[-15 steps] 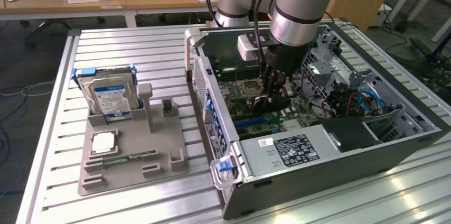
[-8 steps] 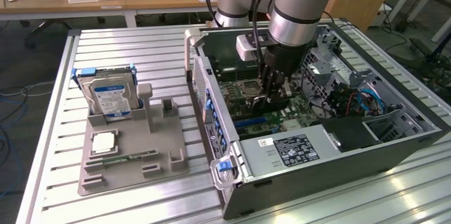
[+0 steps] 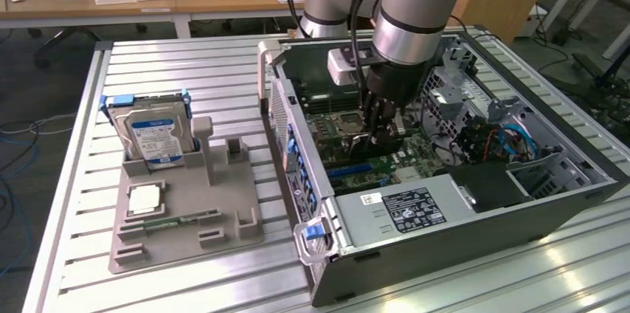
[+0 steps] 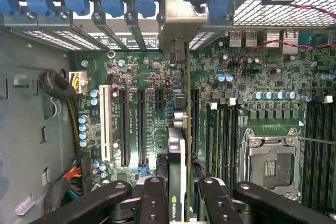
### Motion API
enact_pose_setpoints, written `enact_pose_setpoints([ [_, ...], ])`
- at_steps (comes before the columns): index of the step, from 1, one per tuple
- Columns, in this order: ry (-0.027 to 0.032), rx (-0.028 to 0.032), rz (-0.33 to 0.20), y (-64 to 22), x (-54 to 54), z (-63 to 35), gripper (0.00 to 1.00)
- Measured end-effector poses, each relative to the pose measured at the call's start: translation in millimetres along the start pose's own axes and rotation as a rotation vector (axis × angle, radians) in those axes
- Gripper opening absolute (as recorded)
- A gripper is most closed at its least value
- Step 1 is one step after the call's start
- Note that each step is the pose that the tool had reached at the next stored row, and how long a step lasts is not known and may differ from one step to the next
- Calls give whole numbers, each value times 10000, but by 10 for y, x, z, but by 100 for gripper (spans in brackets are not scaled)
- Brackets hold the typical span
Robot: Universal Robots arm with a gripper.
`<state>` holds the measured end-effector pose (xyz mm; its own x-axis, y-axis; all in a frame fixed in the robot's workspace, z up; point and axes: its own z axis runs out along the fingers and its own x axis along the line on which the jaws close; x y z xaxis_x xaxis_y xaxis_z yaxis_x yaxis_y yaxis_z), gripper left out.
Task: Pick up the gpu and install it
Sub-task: 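Insert the gpu into the slot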
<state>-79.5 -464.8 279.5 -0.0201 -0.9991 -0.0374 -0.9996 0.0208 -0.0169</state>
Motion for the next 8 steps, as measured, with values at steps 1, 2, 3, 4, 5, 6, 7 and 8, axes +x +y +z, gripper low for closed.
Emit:
enact_pose_setpoints([
  [1, 0, 0, -1, 0, 0, 0, 27],
  [2, 0, 0, 0, 1, 0, 1, 27],
  [3, 0, 1, 2, 4, 0, 1, 27],
  [4, 0, 0, 5, 9, 0, 1, 27],
  [5, 0, 1, 3, 12, 0, 1, 27],
  [6, 0, 1, 2, 16, 0, 1, 27],
  [7, 0, 1, 2, 21, 0, 1, 27],
  [8, 0, 1, 2, 25, 0, 2, 27],
])
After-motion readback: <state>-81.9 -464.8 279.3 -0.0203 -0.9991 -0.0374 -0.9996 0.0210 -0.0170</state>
